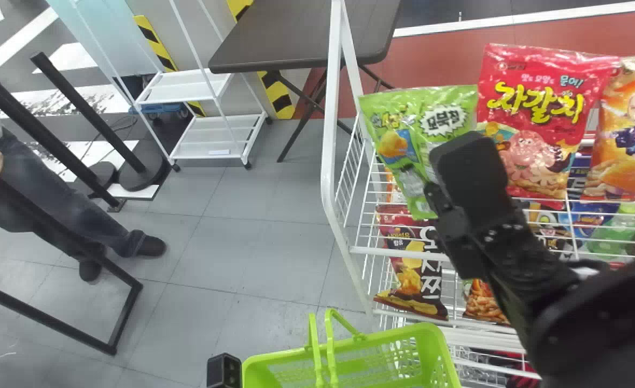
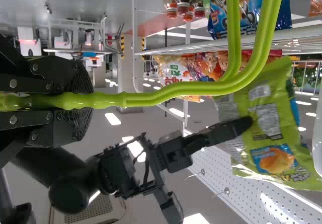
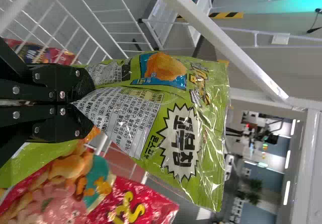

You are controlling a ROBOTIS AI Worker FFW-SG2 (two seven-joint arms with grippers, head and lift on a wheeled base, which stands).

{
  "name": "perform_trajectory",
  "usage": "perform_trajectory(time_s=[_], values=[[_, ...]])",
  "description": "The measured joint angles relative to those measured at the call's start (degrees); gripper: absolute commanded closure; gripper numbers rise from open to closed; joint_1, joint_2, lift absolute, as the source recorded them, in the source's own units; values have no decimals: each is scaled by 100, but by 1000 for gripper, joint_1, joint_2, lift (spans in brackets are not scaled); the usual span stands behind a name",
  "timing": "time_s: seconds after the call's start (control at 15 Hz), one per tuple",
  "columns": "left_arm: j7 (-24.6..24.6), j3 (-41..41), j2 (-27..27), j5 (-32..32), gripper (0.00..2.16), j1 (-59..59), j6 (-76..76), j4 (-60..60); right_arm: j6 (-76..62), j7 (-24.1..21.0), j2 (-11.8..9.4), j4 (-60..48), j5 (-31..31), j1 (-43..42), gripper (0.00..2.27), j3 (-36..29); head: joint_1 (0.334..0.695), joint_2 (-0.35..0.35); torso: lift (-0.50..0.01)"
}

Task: Hold basket handle with left hand then pick Gkobukchip with right hand and place into basket

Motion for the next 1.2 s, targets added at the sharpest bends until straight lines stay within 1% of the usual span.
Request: perform_trajectory(time_s=[0.13, 0.27, 0.33, 0.4, 0.47, 0.6, 0.67, 0.73, 0.8, 0.87, 1.0, 1.07, 1.13, 1.2], values=[[16, -28, 0, -12, 2152, -24, 0, 15, 913, 3, 0, -678, -133, 247, 2260, -140, 695, 350, 0], [30, -73, 0, -23, 2152, -43, 0, 18, 1533, 3, -3, -1215, -187, 510, 2260, -343, 695, 317, 0], [33, -99, 0, -28, 2152, -51, 0, 19, 1784, 10, -49, -1456, -314, 667, 2260, -521, 695, 301, 0], [35, -117, 0, -34, 2152, -58, 0, 19, 2073, 18, -144, -1704, -598, 835, 2260, -782, 695, 280, 0], [39, -128, 0, -39, 2152, -62, 1, 19, 2402, 37, -253, -1960, -920, 999, 2260, -1056, 695, 242, 0], [40, -133, 0, -43, 2152, -62, 7, 19, 2898, 136, -398, -2430, -1513, 1317, 2260, -1566, 695, 215, 0], [50, -139, 0, -43, 2152, -62, 6, 19, 2967, 200, -441, -2609, -1934, 1478, 2260, -1858, 695, 211, 0], [61, -151, 0, -43, 2152, -62, 3, 19, 2991, 334, -460, -2706, -2321, 1601, 2260, -2099, 695, 214, 0], [71, -172, 0, -43, 2152, -64, 0, 19, 3001, 447, -465, -2766, -2711, 1719, 2260, -2314, 695, 242, 0], [81, -189, -4, -43, 2152, -68, 0, 19, 3004, 508, -466, -2793, -2997, 1812, 2260, -2438, 695, 254, 0], [81, -197, -11, -43, 2152, -72, 5, 19, 3007, 659, -466, -2804, -3245, 1998, 2260, -2492, 695, 286, 0], [75, -196, -13, -43, 2152, -72, 6, 19, 3007, 764, -466, -2764, -3278, 2101, 2260, -2456, 695, 326, 0], [70, -194, -15, -41, 2152, -75, 6, 19, 3007, 842, -466, -2665, -3287, 2166, 2260, -2383, 695, 350, 0], [67, -195, -17, -38, 2152, -83, 9, 19, 3007, 902, -466, -2486, -3289, 2212, 2260, -2258, 695, 350, 0]])
